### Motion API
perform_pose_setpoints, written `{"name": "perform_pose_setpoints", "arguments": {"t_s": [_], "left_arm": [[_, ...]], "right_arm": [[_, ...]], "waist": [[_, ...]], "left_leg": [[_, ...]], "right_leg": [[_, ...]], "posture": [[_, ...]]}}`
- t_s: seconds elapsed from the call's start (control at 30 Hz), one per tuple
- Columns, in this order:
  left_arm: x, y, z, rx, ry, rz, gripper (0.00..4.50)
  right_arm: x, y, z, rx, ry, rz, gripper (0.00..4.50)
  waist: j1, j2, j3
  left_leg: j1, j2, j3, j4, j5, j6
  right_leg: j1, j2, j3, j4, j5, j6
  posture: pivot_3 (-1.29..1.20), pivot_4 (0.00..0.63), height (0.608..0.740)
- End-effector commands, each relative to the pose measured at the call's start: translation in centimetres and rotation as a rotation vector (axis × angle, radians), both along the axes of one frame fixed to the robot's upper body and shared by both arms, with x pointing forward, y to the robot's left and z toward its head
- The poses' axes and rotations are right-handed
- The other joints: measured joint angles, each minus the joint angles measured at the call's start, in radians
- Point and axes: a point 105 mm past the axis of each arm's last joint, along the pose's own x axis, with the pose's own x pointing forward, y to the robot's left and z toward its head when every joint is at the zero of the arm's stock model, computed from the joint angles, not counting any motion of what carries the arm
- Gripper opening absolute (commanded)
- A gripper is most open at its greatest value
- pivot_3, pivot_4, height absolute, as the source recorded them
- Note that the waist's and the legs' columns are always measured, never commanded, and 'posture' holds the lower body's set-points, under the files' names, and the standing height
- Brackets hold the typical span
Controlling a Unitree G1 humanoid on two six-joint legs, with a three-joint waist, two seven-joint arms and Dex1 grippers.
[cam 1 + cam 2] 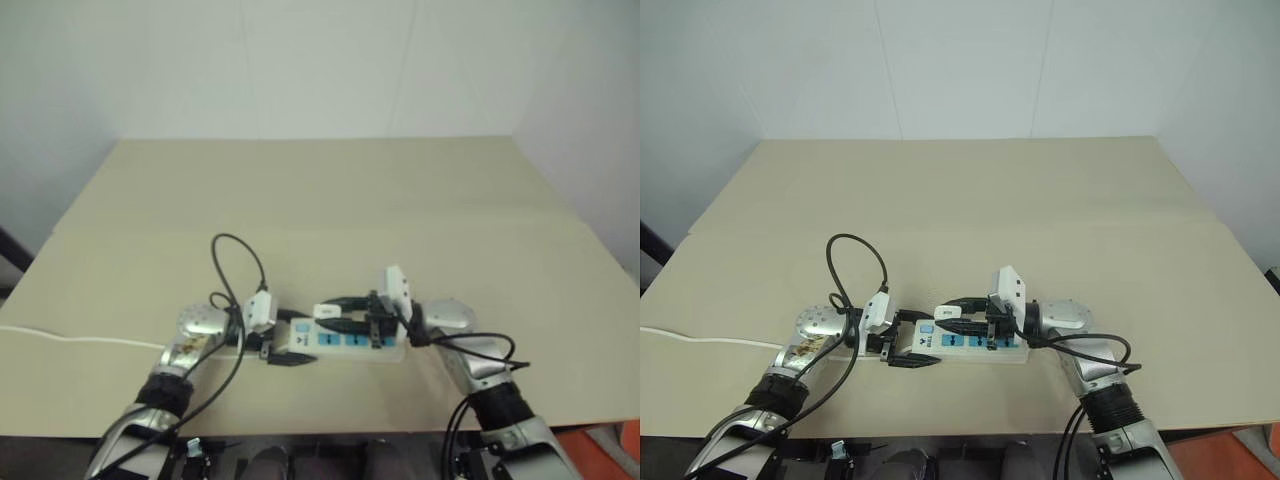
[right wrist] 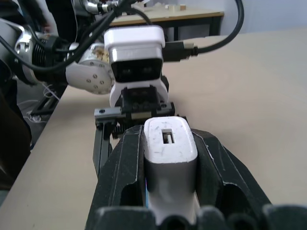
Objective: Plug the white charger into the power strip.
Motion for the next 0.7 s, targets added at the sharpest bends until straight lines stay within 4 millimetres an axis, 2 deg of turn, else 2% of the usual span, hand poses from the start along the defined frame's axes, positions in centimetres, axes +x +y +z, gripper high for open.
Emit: {"name": "perform_pose_setpoints", "arguments": {"t_s": [0.03,0.17,0.3,0.5,0.7], "left_arm": [[0.2,0.5,-0.1,0.027,-0.007,0.023,3.31],[0.2,0.9,0.1,0.028,-0.013,0.039,3.31],[0.0,1.3,0.0,0.035,-0.012,0.049,3.31],[0.3,1.6,0.3,0.039,-0.025,0.066,3.31],[0.3,1.7,0.3,0.042,-0.023,0.069,3.31]], "right_arm": [[-0.1,-0.8,-3.0,-0.075,0.056,-0.007,1.13],[-0.3,-2.1,-5.6,-0.138,0.104,-0.019,1.13],[-0.7,-2.5,-6.8,-0.173,0.132,-0.001,1.13],[-0.9,-2.8,-8.0,-0.208,0.158,0.012,1.13],[-0.5,-2.5,-7.2,-0.204,0.156,0.029,1.13]], "waist": [[0.0,0.0,0.0],[0.0,0.0,-0.001],[0.0,0.0,-0.002],[-0.001,-0.001,-0.002],[-0.001,-0.001,-0.002]], "left_leg": [[0.001,0.0,0.0,0.0,0.0,0.0],[0.005,0.0,0.0,-0.001,0.0,0.0],[0.009,0.001,0.0,-0.003,0.0,0.0],[0.021,0.002,0.0,-0.005,-0.002,0.0],[0.022,0.003,0.0,-0.005,-0.002,-0.001]], "right_leg": [[0.001,0.0,0.0,0.0,0.0,0.0],[0.004,0.0,0.0,0.0,0.0,0.0],[0.009,0.0,0.0,-0.001,0.0,0.0],[0.021,0.002,0.0,-0.004,-0.001,0.0],[0.021,0.003,0.0,-0.004,-0.001,0.0]], "posture": [[0.0,0.15,0.74],[0.0,0.15,0.74],[0.0,0.15,0.74],[0.0,0.15,0.74],[0.0,0.15,0.74]]}}
